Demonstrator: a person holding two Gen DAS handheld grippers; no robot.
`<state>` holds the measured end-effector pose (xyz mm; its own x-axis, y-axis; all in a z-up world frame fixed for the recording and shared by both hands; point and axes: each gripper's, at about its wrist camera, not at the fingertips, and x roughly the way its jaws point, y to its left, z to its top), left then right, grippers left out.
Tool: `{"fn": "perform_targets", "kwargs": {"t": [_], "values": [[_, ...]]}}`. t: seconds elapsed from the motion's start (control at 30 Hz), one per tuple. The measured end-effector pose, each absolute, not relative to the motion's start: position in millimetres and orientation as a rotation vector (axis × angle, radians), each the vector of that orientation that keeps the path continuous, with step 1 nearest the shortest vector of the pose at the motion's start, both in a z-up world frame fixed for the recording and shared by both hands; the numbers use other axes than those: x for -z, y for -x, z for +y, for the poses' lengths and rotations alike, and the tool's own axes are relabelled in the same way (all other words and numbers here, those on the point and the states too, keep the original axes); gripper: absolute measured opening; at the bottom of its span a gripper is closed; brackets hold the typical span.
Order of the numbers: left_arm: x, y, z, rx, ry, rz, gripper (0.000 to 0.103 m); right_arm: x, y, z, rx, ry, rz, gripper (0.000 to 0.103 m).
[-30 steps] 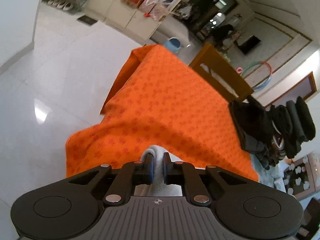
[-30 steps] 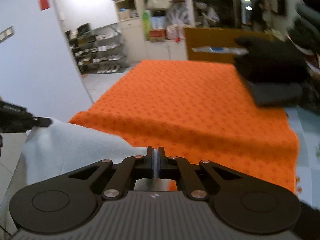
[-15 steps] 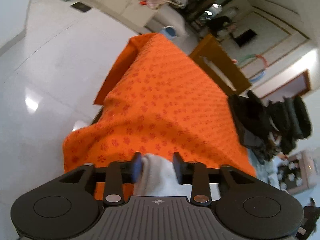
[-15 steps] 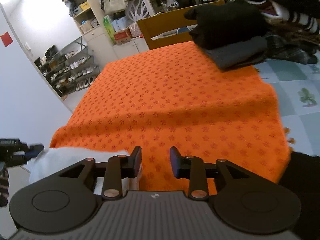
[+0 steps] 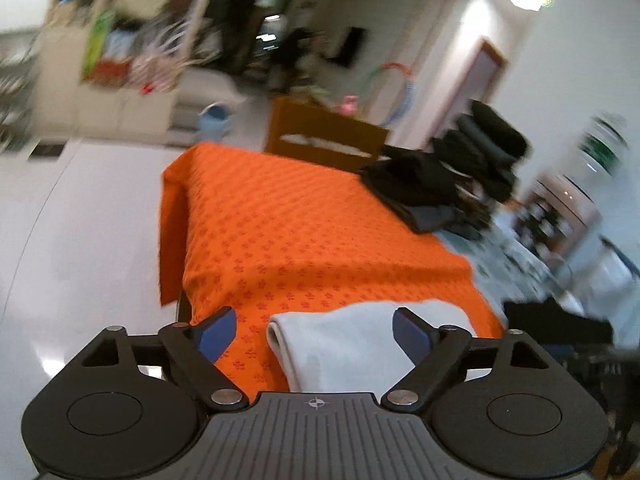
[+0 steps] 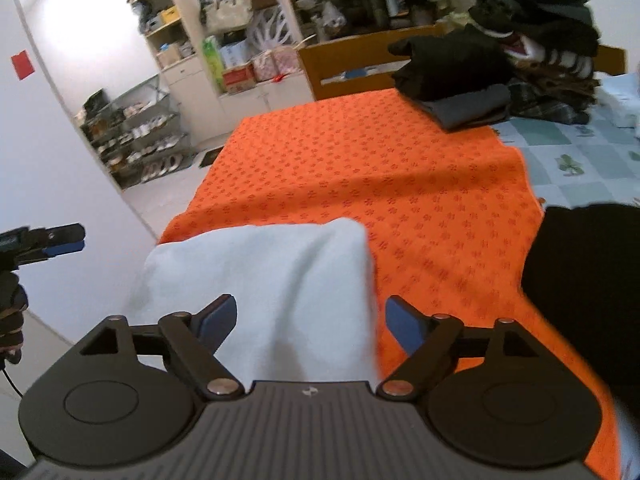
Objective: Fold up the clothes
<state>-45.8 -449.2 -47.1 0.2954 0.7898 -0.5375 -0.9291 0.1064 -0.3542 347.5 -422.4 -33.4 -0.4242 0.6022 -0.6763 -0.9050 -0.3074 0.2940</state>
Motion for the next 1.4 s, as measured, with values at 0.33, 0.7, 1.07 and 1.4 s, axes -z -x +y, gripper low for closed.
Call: {"fn": "perform_targets", "kwargs": {"t": [0.33,0.7,1.07,1.4], "values": [[9.8,95.9,-516.3,-1.054,0.416,0.331,0.103,-1.3,-258.2,-517.5,-1.674,0.404,0.689,0.095],[16.6,166.4,-495.2,-1.026,0.420,0.391,0.103,-15.6,-169.9,-557.6,-1.604,0.417,0.548,0.102],[32.3,177.5,-363.1,-0.868,0.311,0.454,0.103,18.0,-146.5,-522.8,-1.401,0.321,0.593,0.102],[42.6,160.8,-215.6,-0.745,0.266,0.507,0.103,46.8,-148.4,-452.5,-1.165,0.200,0.661,0.102]]}}
